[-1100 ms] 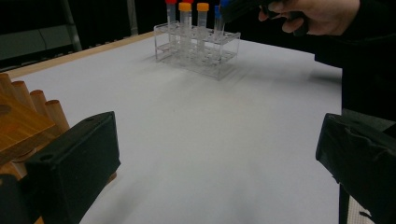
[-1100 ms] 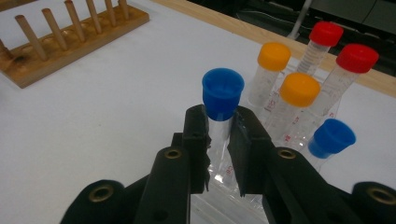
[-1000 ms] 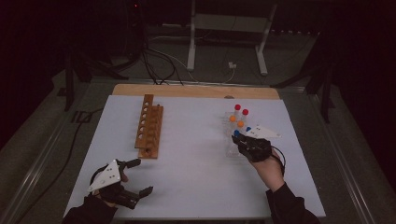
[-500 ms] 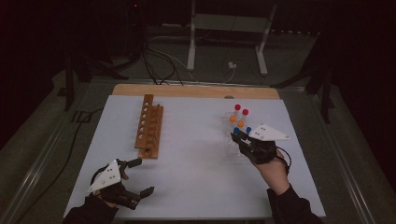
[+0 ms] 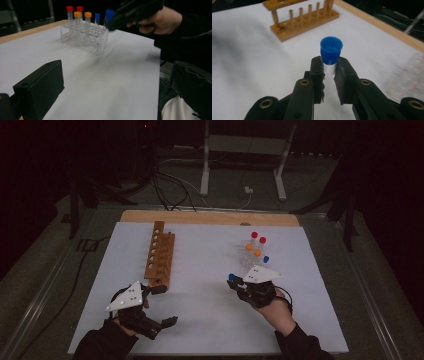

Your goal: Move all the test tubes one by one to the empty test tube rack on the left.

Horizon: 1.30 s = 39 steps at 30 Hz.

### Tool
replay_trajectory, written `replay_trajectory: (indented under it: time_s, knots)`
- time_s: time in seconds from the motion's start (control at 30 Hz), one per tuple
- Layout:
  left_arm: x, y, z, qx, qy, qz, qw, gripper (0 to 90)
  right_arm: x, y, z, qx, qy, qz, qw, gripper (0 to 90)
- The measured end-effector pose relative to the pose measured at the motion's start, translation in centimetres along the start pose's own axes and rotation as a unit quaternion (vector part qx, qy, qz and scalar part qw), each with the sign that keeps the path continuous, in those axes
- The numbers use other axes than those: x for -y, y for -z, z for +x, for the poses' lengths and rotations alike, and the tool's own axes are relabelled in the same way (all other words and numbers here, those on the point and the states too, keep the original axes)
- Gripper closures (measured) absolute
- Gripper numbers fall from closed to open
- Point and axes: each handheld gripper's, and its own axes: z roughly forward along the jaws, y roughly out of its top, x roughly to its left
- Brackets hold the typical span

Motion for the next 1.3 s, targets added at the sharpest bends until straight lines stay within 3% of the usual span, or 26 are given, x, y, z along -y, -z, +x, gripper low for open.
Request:
replay_trajectory:
  time_s: [0.2,0.37,0.7,0.73,0.8,1.17,1.3]
  knots:
    - [-1.8,-1.7,0.3,0.017,0.004,-0.005,0.9998,0.5,0.0,-0.5,1.1,-0.021,0.012,0.005,0.9997,76.5]
    - [-3.4,-4.2,0.7,0.028,0.001,0.004,0.9996,2.4,0.0,-0.7,1.9,-0.036,0.016,0.006,0.9992,76.5]
    - [-4.3,-7.3,1.1,0.041,0.003,0.005,0.9992,9.5,0.1,-1.0,2.3,-0.053,0.014,0.007,0.9985,76.5]
    - [-4.3,-7.5,1.1,0.039,0.003,0.005,0.9992,15.5,0.1,-1.0,2.4,-0.054,0.014,0.007,0.9984,76.5]
    - [-4.4,-8.0,1.0,0.039,0.003,0.008,0.9992,16.4,0.0,-1.0,2.4,-0.054,0.014,0.007,0.9984,76.5]
    - [-4.6,-10.0,0.8,0.031,-0.013,0.02,0.9993,41.0,0.0,-1.1,2.6,-0.056,0.015,0.006,0.9983,76.5]
    - [-4.5,-10.5,0.6,0.022,-0.024,0.026,0.9992,56.2,0.0,-1.1,2.5,-0.055,0.013,0.006,0.9984,76.5]
